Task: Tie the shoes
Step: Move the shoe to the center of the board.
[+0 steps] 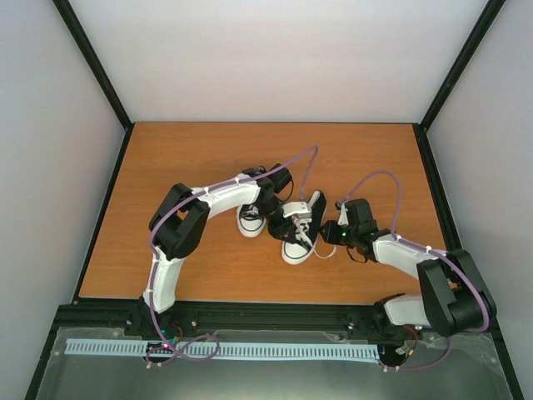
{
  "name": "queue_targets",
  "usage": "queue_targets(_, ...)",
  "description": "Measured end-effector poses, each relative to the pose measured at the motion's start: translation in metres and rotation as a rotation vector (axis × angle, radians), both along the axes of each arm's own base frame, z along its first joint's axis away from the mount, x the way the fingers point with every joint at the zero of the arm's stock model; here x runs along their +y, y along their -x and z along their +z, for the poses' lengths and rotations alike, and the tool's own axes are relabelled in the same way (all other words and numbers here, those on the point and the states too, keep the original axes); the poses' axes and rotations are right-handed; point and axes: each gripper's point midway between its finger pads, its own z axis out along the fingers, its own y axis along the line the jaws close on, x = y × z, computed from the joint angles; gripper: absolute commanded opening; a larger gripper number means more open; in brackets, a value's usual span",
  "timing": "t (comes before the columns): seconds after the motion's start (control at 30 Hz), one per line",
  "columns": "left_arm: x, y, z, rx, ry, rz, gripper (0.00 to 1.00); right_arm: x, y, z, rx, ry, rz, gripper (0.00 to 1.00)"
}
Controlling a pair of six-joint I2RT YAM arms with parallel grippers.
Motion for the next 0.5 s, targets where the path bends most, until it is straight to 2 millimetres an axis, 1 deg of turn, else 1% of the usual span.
queue_targets(0.1,0.004,0.012,0.004,0.002,0.000,-0.078,0.40,-0.003,0.000,0.010,-0.028,0.002,0.003,0.27)
queue_targets(0.17,0.010,0.018,0.009,-0.011,-0.011,-0.140,0.40,-0.008,-0.002,0.019,-0.054,0.007,-0.001,0.28)
queue_targets(0.27,0.024,0.028,0.026,-0.050,-0.021,-0.225,0.46,-0.014,-0.004,0.030,-0.084,0.025,0.003,0.32)
queue_targets(0.33,0.032,0.032,0.045,-0.103,-0.010,-0.268,0.56,-0.011,-0.006,0.039,-0.114,0.029,0.045,0.37)
queue_targets(0.37,0.033,0.033,0.054,-0.132,0.002,-0.283,0.61,-0.006,-0.006,0.045,-0.132,0.018,0.086,0.39)
queue_targets(0.4,0.035,0.032,0.065,-0.169,0.013,-0.291,0.73,0.001,-0.006,0.051,-0.153,0.001,0.134,0.41)
queue_targets(0.43,0.036,0.031,0.073,-0.201,0.020,-0.297,0.93,0.007,-0.004,0.059,-0.174,-0.020,0.182,0.43)
queue_targets(0.47,0.037,0.026,0.084,-0.242,0.020,-0.289,0.99,0.014,-0.003,0.069,-0.207,-0.042,0.235,0.49)
queue_targets(0.5,0.036,0.020,0.090,-0.279,0.017,-0.283,1.00,0.018,-0.002,0.077,-0.233,-0.053,0.261,0.53)
